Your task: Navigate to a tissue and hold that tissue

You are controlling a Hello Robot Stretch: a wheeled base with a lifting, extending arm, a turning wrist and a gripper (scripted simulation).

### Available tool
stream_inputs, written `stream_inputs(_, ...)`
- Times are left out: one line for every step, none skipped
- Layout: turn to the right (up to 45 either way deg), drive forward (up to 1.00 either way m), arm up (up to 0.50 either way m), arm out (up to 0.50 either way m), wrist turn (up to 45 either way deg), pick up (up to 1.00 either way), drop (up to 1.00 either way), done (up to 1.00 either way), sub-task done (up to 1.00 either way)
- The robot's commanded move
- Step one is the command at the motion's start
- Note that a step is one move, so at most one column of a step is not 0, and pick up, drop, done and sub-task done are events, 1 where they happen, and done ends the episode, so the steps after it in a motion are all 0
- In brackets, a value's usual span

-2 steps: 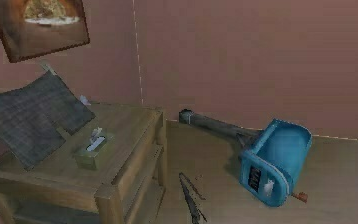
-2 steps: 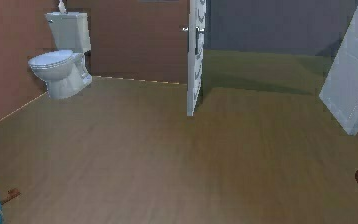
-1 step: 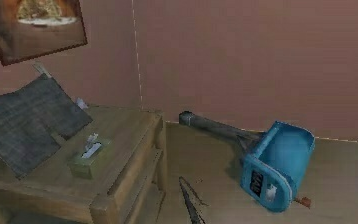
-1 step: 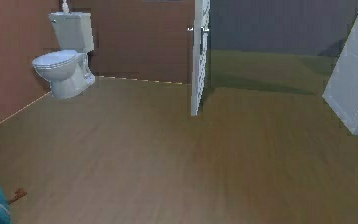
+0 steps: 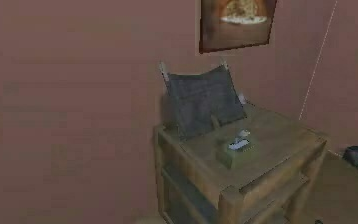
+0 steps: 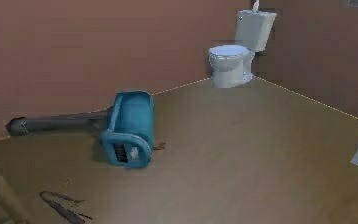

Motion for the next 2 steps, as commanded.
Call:
stream_inputs(-45.0,0.0,0.0,0.0,0.0,0.0,0.0,0.0,0.0)
stream_inputs(-24.0,0.0,0.0,0.0,0.0,0.0,0.0,0.0,0.0)
